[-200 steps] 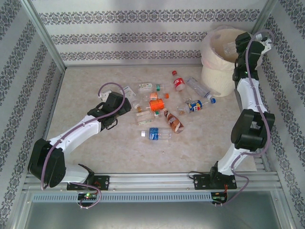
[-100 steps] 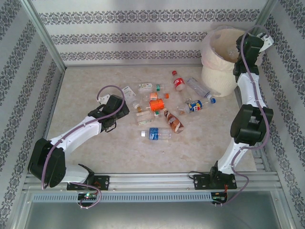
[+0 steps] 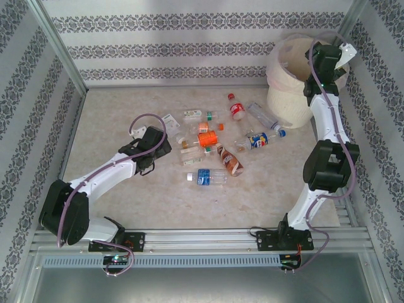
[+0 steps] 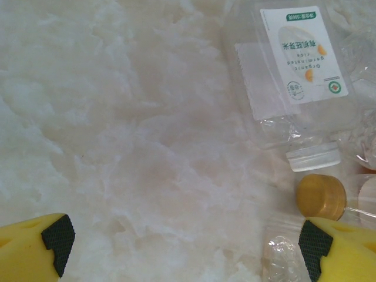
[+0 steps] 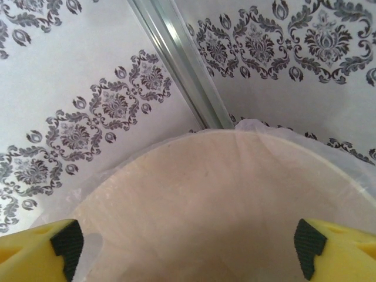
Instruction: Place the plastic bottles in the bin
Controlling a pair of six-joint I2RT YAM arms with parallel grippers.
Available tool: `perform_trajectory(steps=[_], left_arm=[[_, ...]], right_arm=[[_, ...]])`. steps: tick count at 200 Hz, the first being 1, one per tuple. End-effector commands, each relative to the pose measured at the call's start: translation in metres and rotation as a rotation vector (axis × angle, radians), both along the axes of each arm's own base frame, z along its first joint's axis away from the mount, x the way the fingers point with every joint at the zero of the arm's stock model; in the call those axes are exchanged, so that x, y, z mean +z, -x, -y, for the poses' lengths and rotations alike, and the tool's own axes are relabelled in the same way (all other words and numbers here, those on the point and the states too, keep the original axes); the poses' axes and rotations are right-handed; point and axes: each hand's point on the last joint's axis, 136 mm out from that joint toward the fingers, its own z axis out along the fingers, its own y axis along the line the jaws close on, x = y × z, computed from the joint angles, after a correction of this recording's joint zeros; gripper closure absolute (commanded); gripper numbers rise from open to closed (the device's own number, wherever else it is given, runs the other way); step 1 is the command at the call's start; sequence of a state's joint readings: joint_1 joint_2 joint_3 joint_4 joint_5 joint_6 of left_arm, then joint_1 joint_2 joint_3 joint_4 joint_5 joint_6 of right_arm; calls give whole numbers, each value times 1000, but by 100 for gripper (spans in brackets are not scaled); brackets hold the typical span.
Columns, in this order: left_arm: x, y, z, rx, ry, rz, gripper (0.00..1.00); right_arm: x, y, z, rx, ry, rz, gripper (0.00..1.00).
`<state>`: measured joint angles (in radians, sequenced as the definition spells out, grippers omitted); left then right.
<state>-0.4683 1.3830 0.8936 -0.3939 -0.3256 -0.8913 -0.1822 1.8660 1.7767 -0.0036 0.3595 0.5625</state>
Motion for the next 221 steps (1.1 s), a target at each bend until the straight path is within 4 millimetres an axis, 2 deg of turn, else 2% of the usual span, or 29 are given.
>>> perform_trajectory(steps=[1,29,75,97,115,133,149,169,195,221], left_arm=[[-8,2,-7,18,-15,-21,0],[-8,2,-6,9,-12,-21,0],[-10,3,-4,-4,11,-9,0],[-11,1,-3,-13,21,-11,0],[-11,-1,-2,-20,28,-9,0],[-11,-1,-2,-19,36,-7,0],[-12,-3,-1,-17,44,-4,0],[-13,-3,-1,-13,49,-13,0],[-14,-2,0,-7,64,-16,0],[-17,0,-1,2,70,-21,0]], right_arm=[[37,23,-9,-19,61,29,2],[47,33,-29,18,96,25,2],[69,59,-81,145,156,38,2],[67,74,-109,229,156,31,2],[62,90,-143,347,138,10,2],[60,111,-188,516,121,0,2],[44,128,-219,617,105,-37,2],[9,146,-237,656,85,-132,2],[-53,161,-243,648,79,-300,2],[-119,173,-233,582,30,-521,2]])
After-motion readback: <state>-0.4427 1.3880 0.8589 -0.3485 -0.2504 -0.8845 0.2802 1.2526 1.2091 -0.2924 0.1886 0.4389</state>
